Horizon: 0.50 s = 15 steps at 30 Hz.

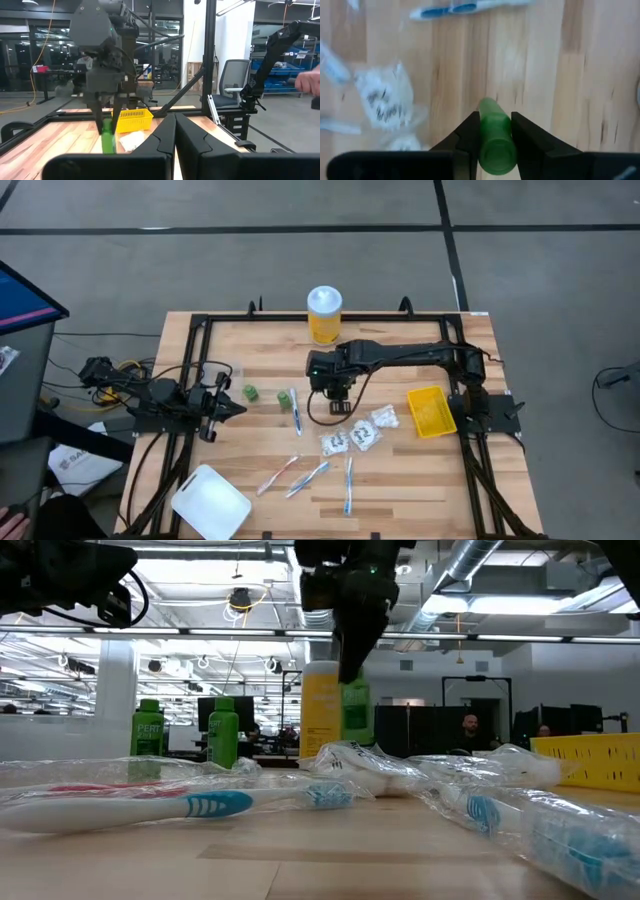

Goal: Pick & Place Travel size toiletries
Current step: Put the right green shampoo into the yellow bin

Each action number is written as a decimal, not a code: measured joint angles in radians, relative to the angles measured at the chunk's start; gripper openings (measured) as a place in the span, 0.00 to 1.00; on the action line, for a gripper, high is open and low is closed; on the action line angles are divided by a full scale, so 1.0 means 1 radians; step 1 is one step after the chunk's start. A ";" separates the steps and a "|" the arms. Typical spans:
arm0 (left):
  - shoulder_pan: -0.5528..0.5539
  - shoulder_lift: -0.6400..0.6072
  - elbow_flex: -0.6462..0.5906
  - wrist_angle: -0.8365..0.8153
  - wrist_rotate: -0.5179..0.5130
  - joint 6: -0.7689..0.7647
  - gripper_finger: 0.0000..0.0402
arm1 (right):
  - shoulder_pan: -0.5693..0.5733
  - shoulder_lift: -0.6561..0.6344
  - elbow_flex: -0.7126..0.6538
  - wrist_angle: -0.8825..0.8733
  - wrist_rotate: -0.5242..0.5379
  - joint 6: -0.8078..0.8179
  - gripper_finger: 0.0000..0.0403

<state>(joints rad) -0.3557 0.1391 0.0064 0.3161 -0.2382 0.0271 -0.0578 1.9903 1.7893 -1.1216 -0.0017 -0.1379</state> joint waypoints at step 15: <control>0.000 0.016 0.000 0.005 0.000 -0.002 0.00 | 0.002 -0.617 -0.531 -0.155 0.032 0.402 0.20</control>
<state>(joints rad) -0.3561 0.1551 0.0063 0.3206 -0.2382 0.0250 -0.0563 1.3737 1.2579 -1.2765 0.0303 0.2643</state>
